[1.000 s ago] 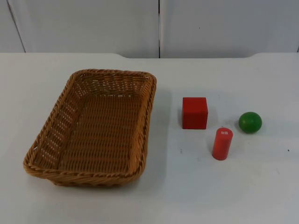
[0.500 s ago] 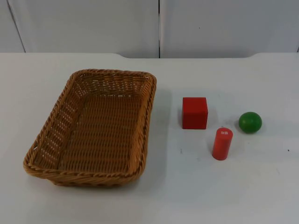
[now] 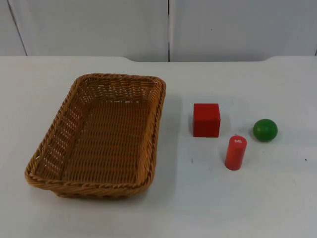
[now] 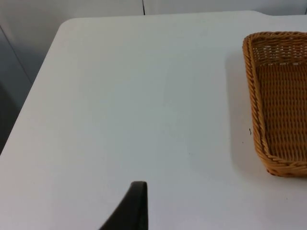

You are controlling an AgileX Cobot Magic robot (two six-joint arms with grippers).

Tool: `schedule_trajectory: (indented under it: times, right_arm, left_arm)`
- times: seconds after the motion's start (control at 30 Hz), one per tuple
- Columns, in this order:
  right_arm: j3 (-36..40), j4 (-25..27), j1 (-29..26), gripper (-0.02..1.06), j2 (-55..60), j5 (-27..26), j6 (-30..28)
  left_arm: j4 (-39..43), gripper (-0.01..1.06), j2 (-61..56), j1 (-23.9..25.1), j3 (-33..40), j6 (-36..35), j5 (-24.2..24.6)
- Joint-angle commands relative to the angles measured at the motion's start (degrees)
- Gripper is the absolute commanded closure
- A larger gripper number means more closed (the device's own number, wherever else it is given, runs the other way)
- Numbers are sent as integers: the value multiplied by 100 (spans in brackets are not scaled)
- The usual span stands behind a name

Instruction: Pick up the basket with the left hand and place the object to the left of the red cylinder into the basket with the right hand.

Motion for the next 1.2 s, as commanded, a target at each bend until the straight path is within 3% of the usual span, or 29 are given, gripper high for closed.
schedule_trajectory:
  times: [0.0, 0.5, 1.17]
  right_arm:
    - [32, 34, -24, -1, -18, -19, -48]
    - [32, 34, -24, -1, -18, -19, -48]
    - [32, 0, -24, -1, -18, -19, 1]
  left_arm:
    - [2, 0, -27, 2, 21, -27, 9]
    - [-30, 0, -21, 2, -123, -27, -81]
    - [-181, 0, 1128, 2, -317, -27, -347]
